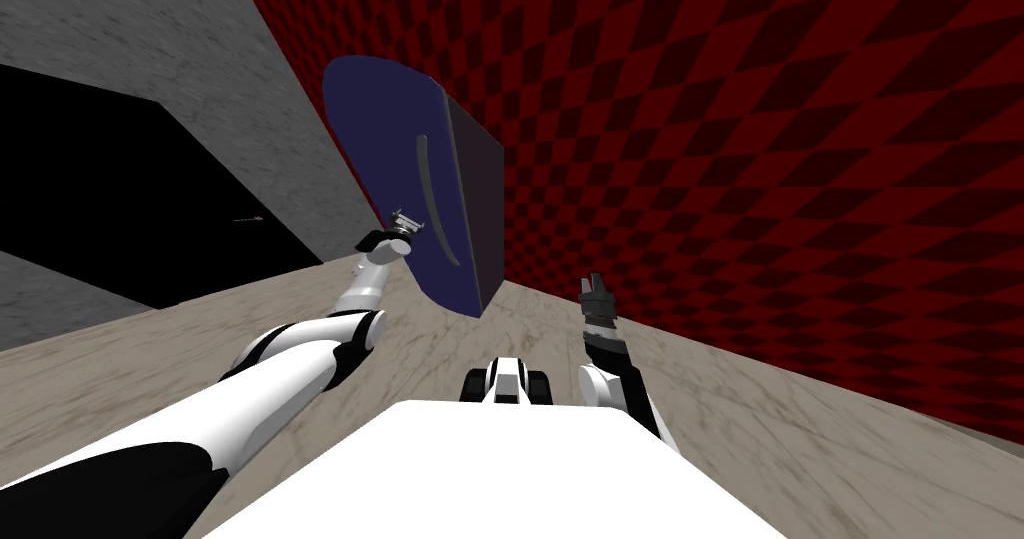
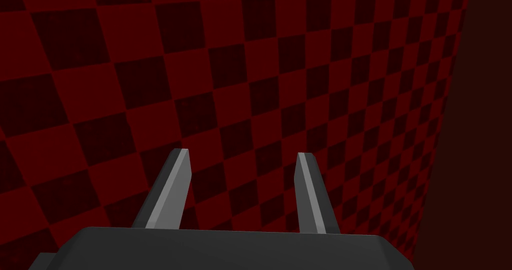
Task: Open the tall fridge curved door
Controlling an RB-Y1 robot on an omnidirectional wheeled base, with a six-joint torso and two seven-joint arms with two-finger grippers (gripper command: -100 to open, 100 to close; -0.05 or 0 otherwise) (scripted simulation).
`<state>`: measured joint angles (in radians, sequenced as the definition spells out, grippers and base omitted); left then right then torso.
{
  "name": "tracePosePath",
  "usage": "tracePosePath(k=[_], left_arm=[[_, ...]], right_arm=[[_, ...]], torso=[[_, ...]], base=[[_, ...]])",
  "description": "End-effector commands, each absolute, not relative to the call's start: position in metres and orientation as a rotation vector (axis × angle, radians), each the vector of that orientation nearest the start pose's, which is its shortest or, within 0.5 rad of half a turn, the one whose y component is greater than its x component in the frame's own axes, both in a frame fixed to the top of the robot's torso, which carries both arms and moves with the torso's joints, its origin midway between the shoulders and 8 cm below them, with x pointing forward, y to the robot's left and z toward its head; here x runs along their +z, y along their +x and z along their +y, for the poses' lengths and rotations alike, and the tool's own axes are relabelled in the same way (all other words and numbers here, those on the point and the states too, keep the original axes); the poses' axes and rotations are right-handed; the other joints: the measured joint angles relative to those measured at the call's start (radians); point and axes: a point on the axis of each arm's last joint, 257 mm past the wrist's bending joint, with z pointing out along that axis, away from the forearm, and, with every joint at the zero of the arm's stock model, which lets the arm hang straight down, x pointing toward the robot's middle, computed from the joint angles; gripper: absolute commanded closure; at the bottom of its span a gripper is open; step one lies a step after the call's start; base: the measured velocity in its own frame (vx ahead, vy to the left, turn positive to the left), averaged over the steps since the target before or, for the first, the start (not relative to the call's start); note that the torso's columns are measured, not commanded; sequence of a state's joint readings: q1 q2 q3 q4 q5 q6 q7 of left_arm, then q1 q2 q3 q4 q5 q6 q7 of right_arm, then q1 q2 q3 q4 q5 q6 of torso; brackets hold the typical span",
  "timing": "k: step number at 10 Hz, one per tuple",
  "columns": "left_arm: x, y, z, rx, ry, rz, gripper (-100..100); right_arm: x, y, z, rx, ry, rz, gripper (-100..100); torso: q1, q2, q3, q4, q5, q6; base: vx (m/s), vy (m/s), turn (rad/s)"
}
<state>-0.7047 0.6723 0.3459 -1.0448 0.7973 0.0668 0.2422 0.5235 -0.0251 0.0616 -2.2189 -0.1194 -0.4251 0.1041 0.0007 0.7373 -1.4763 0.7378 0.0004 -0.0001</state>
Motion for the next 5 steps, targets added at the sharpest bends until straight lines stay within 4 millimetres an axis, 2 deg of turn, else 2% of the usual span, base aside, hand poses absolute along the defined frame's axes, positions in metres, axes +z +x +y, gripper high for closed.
tracePosePath(k=[1,5], left_arm=[[0.081,0.654,0.567,-1.616,-1.459,0.364,-100],[0.069,0.660,0.586,-1.608,-1.548,0.316,-100]], right_arm=[[-0.028,0.366,-0.276,1.297,0.809,0.707,0],[-0.028,0.366,-0.276,1.297,0.809,0.707,0]], torso=[[0.001,0.000,0.000,0.000,0.000,0.000],[0.002,0.001,0.001,0.000,0.000,0.000]], base=[[0.037,-0.132,0.032],[0.036,-0.144,0.042]])
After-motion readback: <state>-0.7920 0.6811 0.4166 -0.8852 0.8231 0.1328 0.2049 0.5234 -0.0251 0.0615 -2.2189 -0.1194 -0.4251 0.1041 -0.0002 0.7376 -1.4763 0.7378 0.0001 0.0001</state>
